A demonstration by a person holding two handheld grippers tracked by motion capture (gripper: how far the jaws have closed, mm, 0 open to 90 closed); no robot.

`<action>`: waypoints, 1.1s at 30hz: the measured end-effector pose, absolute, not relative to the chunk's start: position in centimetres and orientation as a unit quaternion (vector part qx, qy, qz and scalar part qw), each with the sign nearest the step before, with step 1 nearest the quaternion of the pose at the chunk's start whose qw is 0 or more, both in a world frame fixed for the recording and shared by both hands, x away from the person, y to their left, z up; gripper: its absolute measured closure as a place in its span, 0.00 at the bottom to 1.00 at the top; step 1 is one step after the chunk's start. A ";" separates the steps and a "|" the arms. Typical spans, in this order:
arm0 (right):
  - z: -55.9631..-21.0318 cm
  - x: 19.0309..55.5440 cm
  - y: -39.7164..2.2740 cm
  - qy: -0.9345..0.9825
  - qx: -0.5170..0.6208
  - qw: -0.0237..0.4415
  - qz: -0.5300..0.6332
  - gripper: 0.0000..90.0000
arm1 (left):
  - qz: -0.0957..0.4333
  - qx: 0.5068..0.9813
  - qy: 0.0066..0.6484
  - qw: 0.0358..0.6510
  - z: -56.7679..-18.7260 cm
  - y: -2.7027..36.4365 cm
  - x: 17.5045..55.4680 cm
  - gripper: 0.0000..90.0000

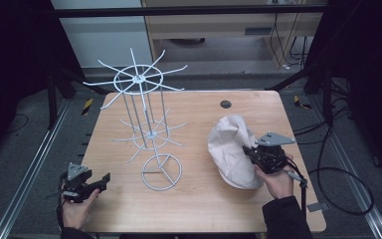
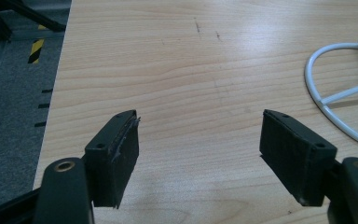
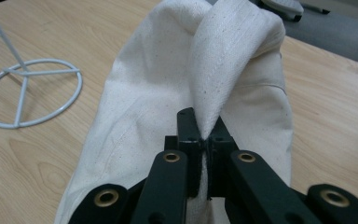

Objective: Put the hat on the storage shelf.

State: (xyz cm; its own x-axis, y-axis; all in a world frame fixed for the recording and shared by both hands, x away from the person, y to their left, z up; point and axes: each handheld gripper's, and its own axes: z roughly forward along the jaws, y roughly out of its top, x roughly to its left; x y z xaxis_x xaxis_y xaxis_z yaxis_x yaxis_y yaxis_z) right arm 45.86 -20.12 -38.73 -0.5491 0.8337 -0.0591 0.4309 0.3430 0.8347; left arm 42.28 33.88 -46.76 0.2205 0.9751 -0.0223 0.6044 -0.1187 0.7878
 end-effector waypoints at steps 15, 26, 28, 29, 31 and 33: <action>-37.4 44.5 -20.2 0.763 0.384 0.266 0.446 0.98 | 0.265 0.704 0.559 0.348 -46.8 33.6 42.3 0.32; -35.4 43.1 -20.5 0.741 0.361 0.292 0.485 0.98 | 0.266 0.705 0.559 0.346 -46.8 33.5 42.4 0.32; -35.0 42.8 -20.5 0.737 0.357 0.294 0.492 0.98 | 0.266 0.705 0.559 0.346 -46.8 33.5 42.4 0.32; -34.8 42.7 -20.5 0.735 0.355 0.296 0.496 0.98 | 0.266 0.705 0.559 0.346 -46.8 33.5 42.4 0.32; -34.4 42.4 -20.5 0.732 0.352 0.299 0.501 0.98 | 0.266 0.705 0.559 0.345 -46.8 33.5 42.4 0.32; -34.1 42.1 -20.5 0.728 0.347 0.304 0.507 0.98 | 0.266 0.705 0.559 0.346 -46.8 33.5 42.4 0.32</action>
